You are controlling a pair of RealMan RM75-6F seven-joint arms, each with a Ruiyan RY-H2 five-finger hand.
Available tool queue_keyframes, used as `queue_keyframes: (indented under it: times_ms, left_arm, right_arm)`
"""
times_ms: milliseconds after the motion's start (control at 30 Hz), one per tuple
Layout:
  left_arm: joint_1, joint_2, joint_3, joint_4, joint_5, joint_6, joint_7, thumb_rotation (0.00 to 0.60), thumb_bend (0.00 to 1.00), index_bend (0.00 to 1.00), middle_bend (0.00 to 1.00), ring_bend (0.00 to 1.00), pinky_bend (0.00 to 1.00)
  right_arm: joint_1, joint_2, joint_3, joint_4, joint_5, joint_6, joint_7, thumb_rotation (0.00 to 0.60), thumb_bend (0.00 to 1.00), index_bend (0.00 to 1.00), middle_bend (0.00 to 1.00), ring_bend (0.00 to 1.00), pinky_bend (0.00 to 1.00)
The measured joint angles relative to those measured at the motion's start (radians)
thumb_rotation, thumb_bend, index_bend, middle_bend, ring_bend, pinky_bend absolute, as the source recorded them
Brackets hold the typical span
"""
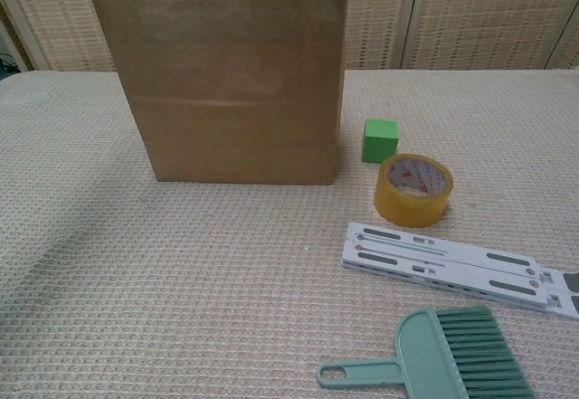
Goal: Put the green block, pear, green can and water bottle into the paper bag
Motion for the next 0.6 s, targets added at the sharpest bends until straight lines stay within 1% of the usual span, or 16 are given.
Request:
queue_keyframes:
  times_ms: [33, 100, 167, 233, 267, 367, 467, 600]
  left_arm:
    - [0.027, 0.005, 0.028, 0.01, 0.026, 0.02, 0.006, 0.6, 0.45, 0.0, 0.0, 0.0, 0.08]
    - [0.101, 0.0, 0.103, 0.052, 0.097, 0.077, 0.015, 0.6, 0.45, 0.0, 0.0, 0.0, 0.08]
    - [0.175, -0.023, 0.173, 0.123, 0.178, 0.133, 0.015, 0.6, 0.44, 0.0, 0.0, 0.0, 0.07]
    - [0.22, -0.052, 0.213, 0.201, 0.236, 0.176, 0.015, 0.6, 0.43, 0.0, 0.0, 0.0, 0.06]
    - [0.246, -0.074, 0.233, 0.257, 0.262, 0.203, 0.015, 0.6, 0.43, 0.0, 0.0, 0.0, 0.06]
    - [0.309, -0.127, 0.276, 0.397, 0.306, 0.26, 0.021, 0.6, 0.41, 0.0, 0.0, 0.0, 0.04]
    - [0.359, -0.174, 0.303, 0.517, 0.341, 0.3, 0.025, 0.6, 0.4, 0.0, 0.0, 0.0, 0.04]
    - [0.4, -0.215, 0.318, 0.598, 0.366, 0.309, 0.018, 0.6, 0.4, 0.0, 0.0, 0.0, 0.04]
  right_arm:
    - [0.0, -0.002, 0.0, 0.003, -0.002, 0.001, -0.008, 0.6, 0.07, 0.0, 0.0, 0.0, 0.0]
    - [-0.001, -0.007, 0.001, 0.007, -0.002, 0.002, -0.021, 0.6, 0.07, 0.0, 0.0, 0.0, 0.0]
    - [-0.003, -0.011, 0.003, 0.011, -0.001, 0.005, -0.034, 0.6, 0.07, 0.0, 0.0, 0.0, 0.0]
    - [-0.004, -0.015, 0.006, 0.015, 0.0, 0.009, -0.051, 0.6, 0.07, 0.0, 0.0, 0.0, 0.0]
    - [-0.005, -0.017, 0.008, 0.018, 0.0, 0.012, -0.059, 0.6, 0.07, 0.0, 0.0, 0.0, 0.0]
    - [-0.009, -0.026, 0.014, 0.032, -0.009, 0.033, -0.088, 0.6, 0.07, 0.0, 0.0, 0.0, 0.0]
    - [-0.017, -0.043, 0.022, 0.054, -0.028, 0.071, -0.118, 0.6, 0.07, 0.0, 0.0, 0.0, 0.0]
    - [-0.032, -0.072, 0.033, 0.094, -0.049, 0.12, -0.165, 0.6, 0.07, 0.0, 0.0, 0.0, 0.0]
